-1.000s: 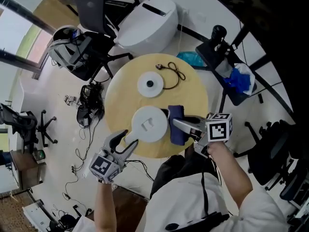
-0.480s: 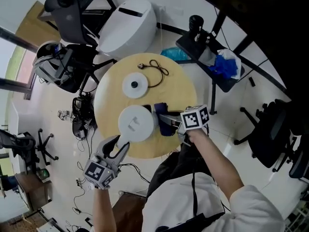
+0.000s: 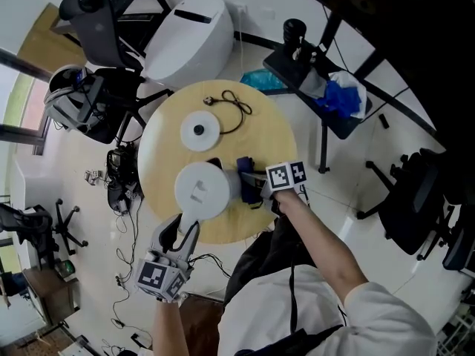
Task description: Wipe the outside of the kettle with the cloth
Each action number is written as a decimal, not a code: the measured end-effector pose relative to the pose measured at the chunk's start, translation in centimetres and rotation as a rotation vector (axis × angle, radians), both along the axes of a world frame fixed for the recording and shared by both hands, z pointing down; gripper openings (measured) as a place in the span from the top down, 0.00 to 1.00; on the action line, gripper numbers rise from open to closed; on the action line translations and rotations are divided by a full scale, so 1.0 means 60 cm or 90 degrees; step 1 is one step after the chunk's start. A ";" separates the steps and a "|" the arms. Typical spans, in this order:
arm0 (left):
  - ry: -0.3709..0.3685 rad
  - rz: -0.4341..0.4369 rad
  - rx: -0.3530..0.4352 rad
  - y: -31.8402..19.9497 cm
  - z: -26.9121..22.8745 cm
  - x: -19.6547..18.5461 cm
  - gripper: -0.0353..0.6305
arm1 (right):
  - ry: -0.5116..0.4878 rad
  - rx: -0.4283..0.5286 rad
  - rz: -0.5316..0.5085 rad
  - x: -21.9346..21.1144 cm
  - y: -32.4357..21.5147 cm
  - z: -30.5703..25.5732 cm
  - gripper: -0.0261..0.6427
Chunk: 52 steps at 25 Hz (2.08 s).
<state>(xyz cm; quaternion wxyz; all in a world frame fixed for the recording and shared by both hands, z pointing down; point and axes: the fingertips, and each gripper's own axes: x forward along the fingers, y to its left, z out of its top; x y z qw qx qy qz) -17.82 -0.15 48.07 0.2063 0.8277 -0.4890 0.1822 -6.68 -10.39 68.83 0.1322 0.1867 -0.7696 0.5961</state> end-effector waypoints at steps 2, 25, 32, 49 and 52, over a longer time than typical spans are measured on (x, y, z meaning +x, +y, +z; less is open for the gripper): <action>-0.004 -0.020 -0.005 -0.001 0.001 0.005 0.68 | -0.003 0.019 -0.006 -0.001 -0.001 -0.025 0.86; -0.038 -0.209 -0.055 -0.027 0.011 0.047 0.68 | -0.160 0.187 0.018 0.013 0.021 -0.342 0.86; -0.037 -0.238 -0.066 -0.025 0.013 0.057 0.68 | -0.106 0.069 0.063 0.018 0.022 -0.180 0.86; -0.018 -0.306 -0.061 -0.033 0.010 0.062 0.68 | -0.067 0.013 0.026 0.003 0.049 -0.068 0.86; -0.024 -0.306 -0.059 -0.037 0.009 0.063 0.68 | -0.116 0.067 -0.013 -0.011 0.078 -0.157 0.86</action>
